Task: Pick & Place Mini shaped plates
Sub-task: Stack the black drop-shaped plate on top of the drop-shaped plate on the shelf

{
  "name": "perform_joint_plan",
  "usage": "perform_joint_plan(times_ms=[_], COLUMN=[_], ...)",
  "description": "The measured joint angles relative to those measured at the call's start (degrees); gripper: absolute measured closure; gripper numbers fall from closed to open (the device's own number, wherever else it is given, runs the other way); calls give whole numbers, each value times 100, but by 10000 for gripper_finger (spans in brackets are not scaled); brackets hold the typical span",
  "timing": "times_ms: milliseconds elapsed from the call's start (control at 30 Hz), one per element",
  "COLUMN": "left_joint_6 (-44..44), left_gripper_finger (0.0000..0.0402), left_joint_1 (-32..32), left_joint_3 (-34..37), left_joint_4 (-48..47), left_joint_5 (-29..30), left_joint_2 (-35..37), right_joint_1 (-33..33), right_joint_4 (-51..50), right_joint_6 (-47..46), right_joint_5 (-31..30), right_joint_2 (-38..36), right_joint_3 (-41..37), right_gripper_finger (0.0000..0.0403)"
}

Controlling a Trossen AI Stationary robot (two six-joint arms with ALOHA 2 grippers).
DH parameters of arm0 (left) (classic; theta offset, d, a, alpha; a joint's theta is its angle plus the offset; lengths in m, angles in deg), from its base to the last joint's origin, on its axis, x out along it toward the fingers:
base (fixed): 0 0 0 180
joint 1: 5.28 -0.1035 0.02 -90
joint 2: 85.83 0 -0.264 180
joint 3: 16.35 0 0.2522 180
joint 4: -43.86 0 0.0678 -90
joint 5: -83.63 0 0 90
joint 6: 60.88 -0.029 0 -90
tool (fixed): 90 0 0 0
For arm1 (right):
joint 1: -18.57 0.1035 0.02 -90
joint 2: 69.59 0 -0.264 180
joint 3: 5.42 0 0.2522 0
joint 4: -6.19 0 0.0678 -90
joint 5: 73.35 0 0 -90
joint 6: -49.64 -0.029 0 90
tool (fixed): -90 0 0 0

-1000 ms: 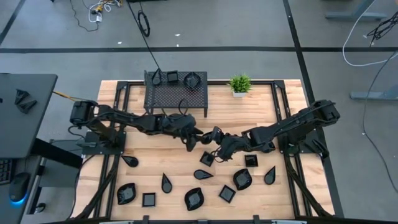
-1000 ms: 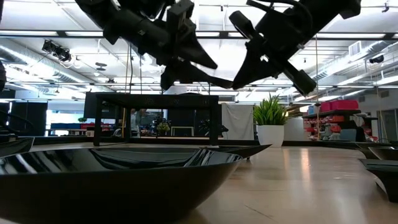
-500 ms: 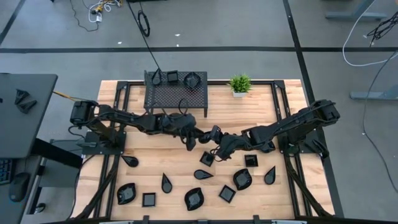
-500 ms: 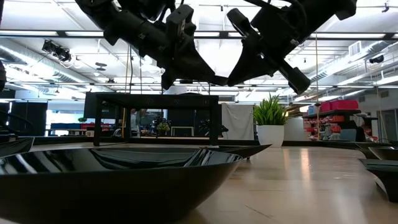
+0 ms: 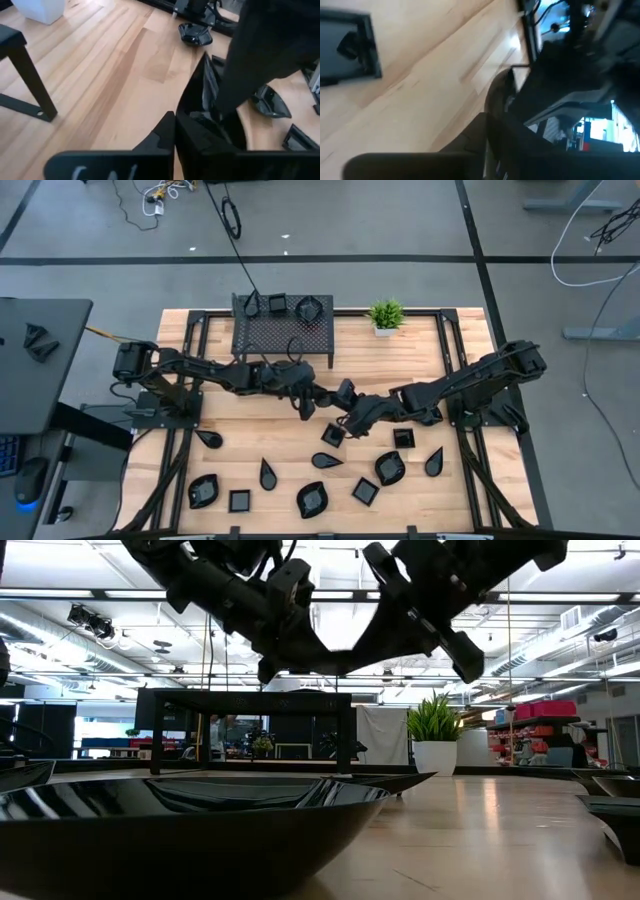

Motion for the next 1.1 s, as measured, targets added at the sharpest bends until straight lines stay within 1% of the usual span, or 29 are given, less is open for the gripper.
perform_joint_plan(times_ms=[67, 167, 200, 300, 367, 433, 500, 600, 733, 800, 833, 900, 967, 1100], left_joint_6=[-7, -4, -5, -44, -156, -240, -249, -391, -474, -539, -526, -386, -382, -543], left_gripper_finger=[396, 397, 396, 393, 395, 397, 397, 396, 398, 398, 398, 398, 398, 398], left_joint_1=[5, 7, 4, -34, -105, -205, -309, -516, -1011, -1385, -1605, -2098, -2532, -3150], left_joint_3=[0, -9, -7, 0, -11, -7, 1, -10, -9, -9, -12, -5, 0, 0], left_joint_4=[-77, -190, -287, -469, -645, -909, -1264, -1685, -2028, -2086, -2000, -2026, -1855, -1659], left_joint_5=[48, 119, 143, 413, 561, 737, 1024, 1600, 2842, 3310, 3417, 3375, 3177, 2873], left_joint_2=[0, 12, 42, 271, 499, 748, 1132, 1802, 2553, 2758, 2767, 2723, 2508, 2150], right_joint_1=[18, 187, 255, 490, 603, 694, 745, 732, 584, 486, 439, 350, 268, 177], right_joint_4=[211, 773, 1057, 1812, 2226, 2314, 2252, 1846, 1129, 1002, 991, 1023, 1101, 1349], right_joint_6=[18, 37, 13, -108, -111, -284, -766, -1956, -3438, -3980, -4168, -4372, -4447, -4486], right_joint_5=[141, 162, 79, -469, -662, -919, -1184, -1459, -1247, -1119, -1072, -981, -947, -950], right_joint_2=[0, -20, -46, -84, -115, -188, -215, -214, -206, -199, -199, -199, -199, -199], right_joint_3=[-4, -4, 1, 4, 4, 4, 9, 7, 2, 2, 2, 2, 2, 2], right_gripper_finger=[329, 298, 288, 269, 261, 258, 258, 262, 273, 279, 283, 289, 295, 306])
